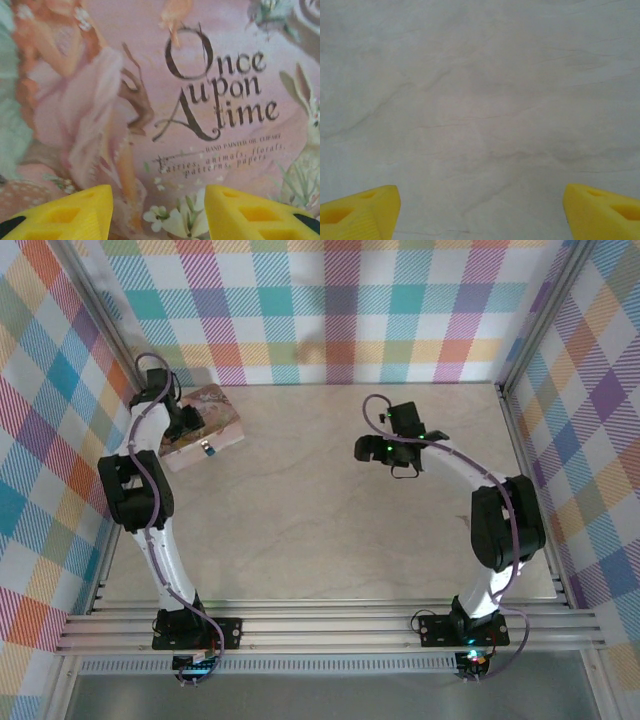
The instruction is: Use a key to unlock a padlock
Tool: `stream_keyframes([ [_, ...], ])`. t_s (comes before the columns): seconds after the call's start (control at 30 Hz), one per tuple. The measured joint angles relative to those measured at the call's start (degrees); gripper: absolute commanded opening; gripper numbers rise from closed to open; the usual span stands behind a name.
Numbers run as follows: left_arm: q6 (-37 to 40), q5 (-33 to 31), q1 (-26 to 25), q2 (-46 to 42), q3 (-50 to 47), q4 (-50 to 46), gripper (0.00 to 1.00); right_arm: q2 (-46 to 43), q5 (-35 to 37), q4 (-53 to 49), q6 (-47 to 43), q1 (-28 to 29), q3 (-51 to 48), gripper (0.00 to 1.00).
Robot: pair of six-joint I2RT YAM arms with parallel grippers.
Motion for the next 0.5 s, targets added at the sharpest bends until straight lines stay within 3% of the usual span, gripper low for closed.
stream_keyframes([
  [0.3,4.24,-8.28,-7.21,-0.68,-2.08,0.48,0.49,2.10,0.02,-2.64,0.04,2.97,4.04,0.85],
  [0.5,4.61,-10.45,-12.59,-0.90,-2.47,0.70,0.49,2.32,0.15,-3.74,0.04,2.97,4.66,0.85],
])
